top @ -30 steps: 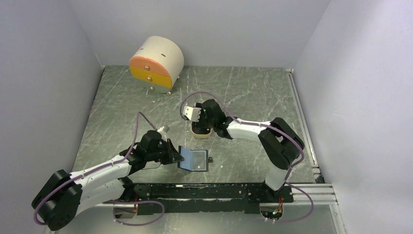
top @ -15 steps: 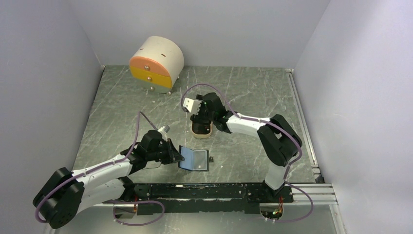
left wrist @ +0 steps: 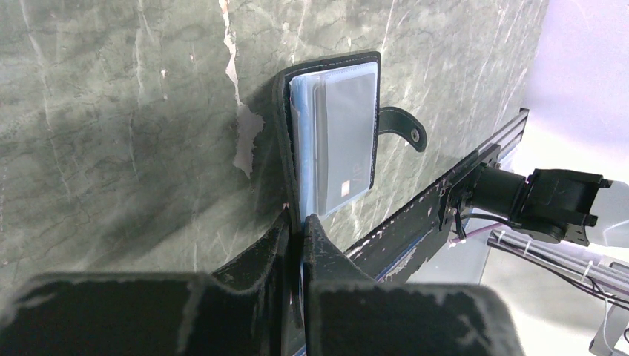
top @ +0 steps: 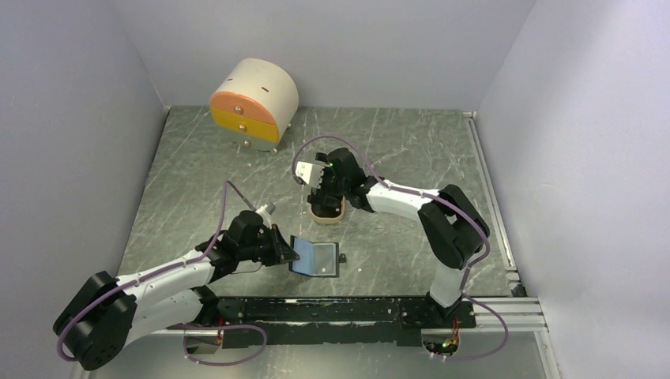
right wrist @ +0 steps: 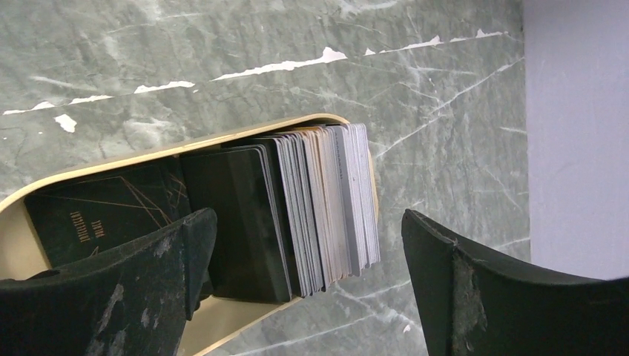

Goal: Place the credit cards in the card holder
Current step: Pick up the credit card from the storage box.

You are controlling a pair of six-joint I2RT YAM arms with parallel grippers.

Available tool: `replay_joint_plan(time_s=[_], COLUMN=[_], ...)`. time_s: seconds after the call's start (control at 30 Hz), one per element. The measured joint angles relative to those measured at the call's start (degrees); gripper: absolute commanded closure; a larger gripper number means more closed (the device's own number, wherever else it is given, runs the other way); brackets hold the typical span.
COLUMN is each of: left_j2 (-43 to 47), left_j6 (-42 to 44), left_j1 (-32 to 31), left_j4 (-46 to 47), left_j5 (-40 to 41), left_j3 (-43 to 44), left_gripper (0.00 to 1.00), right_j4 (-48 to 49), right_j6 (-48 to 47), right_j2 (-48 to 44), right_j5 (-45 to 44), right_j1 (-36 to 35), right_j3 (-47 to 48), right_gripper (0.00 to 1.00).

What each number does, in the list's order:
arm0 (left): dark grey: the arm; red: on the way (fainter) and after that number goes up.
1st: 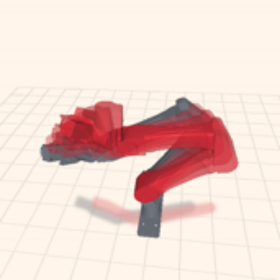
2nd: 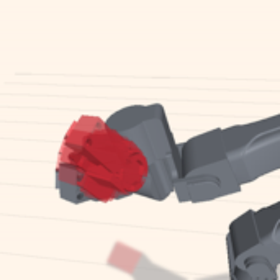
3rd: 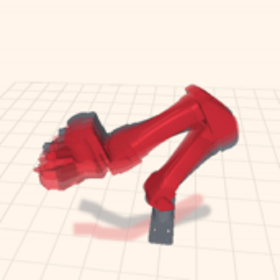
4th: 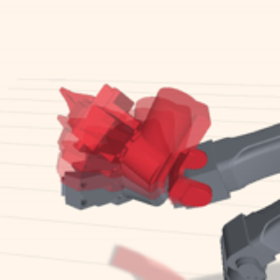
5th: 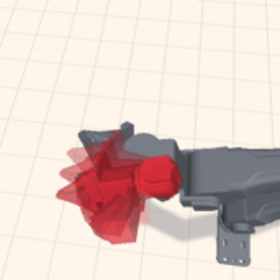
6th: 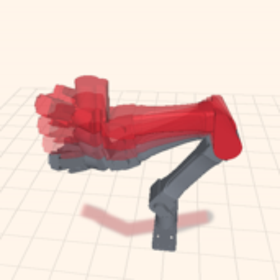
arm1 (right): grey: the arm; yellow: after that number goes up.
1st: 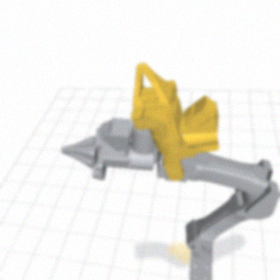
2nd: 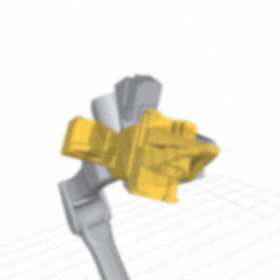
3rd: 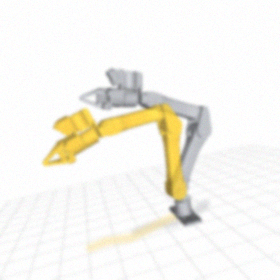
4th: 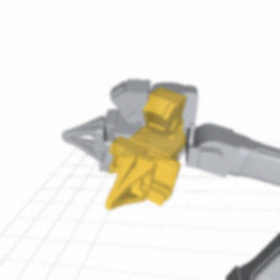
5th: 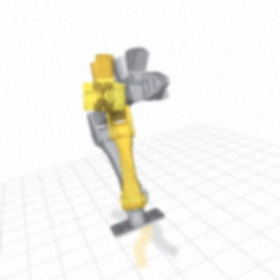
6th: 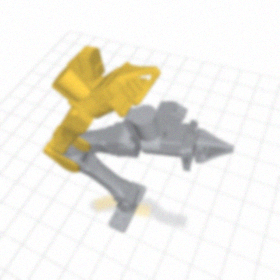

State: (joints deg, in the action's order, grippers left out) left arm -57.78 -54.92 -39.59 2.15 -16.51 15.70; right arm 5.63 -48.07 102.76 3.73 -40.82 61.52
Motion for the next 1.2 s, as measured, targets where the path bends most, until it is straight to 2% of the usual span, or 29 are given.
replay_joint_plan(time_s=[0.43,0.6,1.2], left_j2=[-0.24,-0.74,-1.49], left_j6=[0.02,0.02,0.02], left_j1=[0.00,0.00,0.00], left_j4=[0.11,0.42,1.29], left_j5=[0.00,0.00,-0.02], left_j3=[0.00,0.00,0.00], left_gripper=[0.91,0.91,0.91], right_j4=[-3.45,-3.34,-1.84], right_j6=[-2.80,-3.21,-1.66], right_j2=[4.11,5.20,5.07], right_j5=[-0.66,-1.57,-1.73], right_j1=[0.79,1.01,2.03], right_j3=[3.10,3.74,3.96], right_gripper=[0.06,0.18,0.50])
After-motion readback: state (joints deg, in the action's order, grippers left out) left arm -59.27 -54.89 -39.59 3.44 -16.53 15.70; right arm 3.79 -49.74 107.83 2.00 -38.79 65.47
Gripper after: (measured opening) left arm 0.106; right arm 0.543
